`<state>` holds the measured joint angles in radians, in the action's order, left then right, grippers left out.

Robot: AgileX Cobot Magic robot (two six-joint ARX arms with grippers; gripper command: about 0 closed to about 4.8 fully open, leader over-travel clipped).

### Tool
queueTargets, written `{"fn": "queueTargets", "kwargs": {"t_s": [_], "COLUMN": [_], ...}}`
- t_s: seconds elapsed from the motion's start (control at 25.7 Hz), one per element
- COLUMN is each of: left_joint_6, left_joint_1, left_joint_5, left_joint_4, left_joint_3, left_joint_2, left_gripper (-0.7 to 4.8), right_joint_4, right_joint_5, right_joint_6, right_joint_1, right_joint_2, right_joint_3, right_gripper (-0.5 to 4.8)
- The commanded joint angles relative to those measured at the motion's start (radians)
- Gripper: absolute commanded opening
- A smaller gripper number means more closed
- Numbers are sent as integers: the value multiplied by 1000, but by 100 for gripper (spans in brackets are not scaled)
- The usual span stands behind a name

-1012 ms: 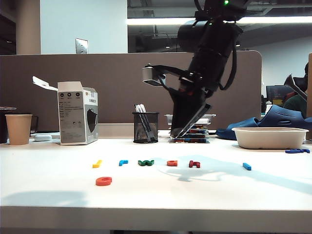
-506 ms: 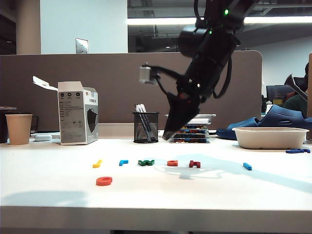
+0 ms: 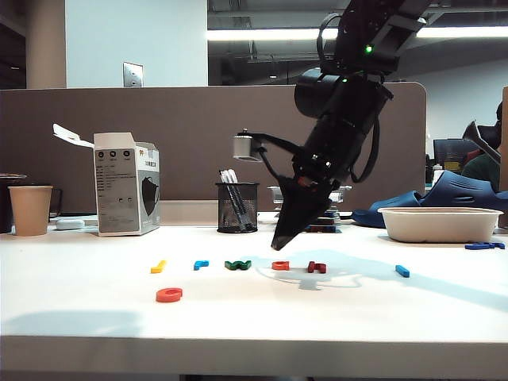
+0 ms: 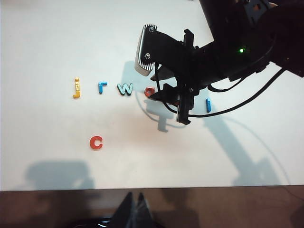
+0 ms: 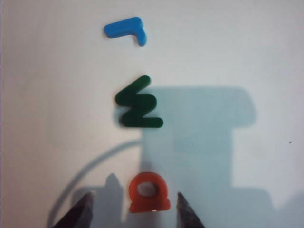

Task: Select the appropriate letters from the row of letter magnets placed on the table to arrange into the word "car".

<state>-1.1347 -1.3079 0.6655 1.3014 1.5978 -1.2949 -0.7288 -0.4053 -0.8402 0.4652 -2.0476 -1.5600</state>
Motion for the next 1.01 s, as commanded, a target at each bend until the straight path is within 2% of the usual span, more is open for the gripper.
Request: {"fn": "queueTargets", "kwargs": {"t_s": [0.04,0.39,1.01], "left_joint_6": [1,1,1], "left_joint_1": [0,0,0], "left_joint_5": [8,8,8], "left_joint_4": [-2,-2,-2], "left_joint_3": [4,4,4], "left_joint_2": [2,2,2], "left_gripper": [-5,-5,-5], "right_joint_4": [20,44,43], "right_joint_5": [-8,10,-16], "right_joint_6": [-15,-29,-29], "right_joint_1": [-1,-5,-11], "right_joint_2": [-11,-24,-42], "right_joint_3": [-2,-2,-2], "right_gripper": [220,211,209]}}
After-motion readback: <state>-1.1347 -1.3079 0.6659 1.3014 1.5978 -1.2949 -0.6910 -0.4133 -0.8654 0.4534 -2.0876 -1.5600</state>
